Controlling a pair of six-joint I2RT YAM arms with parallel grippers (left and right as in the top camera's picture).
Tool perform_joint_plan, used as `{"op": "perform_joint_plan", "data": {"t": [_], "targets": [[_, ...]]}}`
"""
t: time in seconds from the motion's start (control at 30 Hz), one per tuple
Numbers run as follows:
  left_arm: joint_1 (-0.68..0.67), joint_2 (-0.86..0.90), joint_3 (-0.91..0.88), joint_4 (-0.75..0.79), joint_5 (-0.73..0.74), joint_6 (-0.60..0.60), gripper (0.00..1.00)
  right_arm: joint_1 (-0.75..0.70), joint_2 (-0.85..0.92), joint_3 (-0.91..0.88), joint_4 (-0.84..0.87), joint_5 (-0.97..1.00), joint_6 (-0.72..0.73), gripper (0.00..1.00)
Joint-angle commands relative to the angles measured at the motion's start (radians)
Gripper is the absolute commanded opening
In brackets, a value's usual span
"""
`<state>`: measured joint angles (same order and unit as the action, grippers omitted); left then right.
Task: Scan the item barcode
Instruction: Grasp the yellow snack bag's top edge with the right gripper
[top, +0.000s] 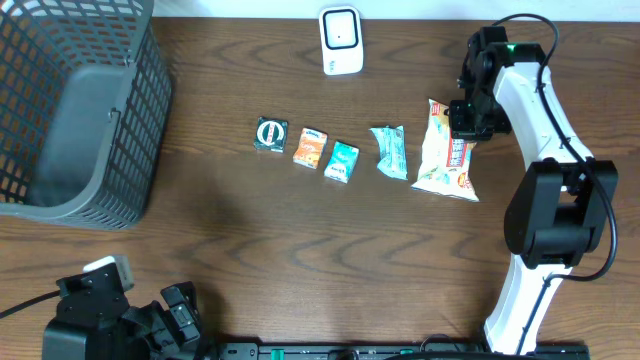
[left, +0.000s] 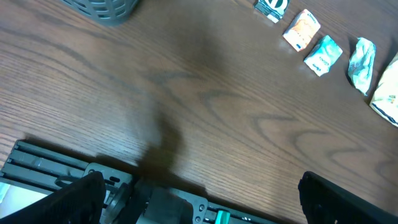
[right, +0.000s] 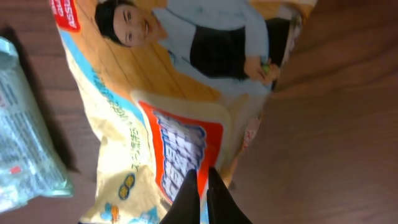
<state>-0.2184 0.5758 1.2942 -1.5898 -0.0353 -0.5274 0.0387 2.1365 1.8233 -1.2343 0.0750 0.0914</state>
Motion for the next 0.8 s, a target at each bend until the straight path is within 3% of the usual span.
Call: {"op": "perform_joint_plan", "data": {"t": [0.0,0.2,0.3,0.6,0.77], "targets": [[0.004,0.002,0.0,0.001,-0.006,-0.009,0.98,0.002,0.004,-0.082,0.05,-0.006,0.008,0.01],[0.004,0.002,0.0,0.001,-0.006,-0.009,0.98,0.0,0.004,-0.279,0.188,-0.006,0.009,0.01],[0.004,0.002,0.0,0.001,-0.006,-0.009,0.98,0.001,0.004,-0.295,0.179,-0.006,0.008,0.01],[0.004,0.002,0.0,0.001,-0.006,-0.009,0.98,0.002,-0.003,0.075,-0.24,-0.087,0.042,0.01],[0.004,0.002,0.0,0.001,-0.006,-0.009,0.98,0.011,-0.003,0.116,-0.414,-0.135,0.042,0.01]]}}
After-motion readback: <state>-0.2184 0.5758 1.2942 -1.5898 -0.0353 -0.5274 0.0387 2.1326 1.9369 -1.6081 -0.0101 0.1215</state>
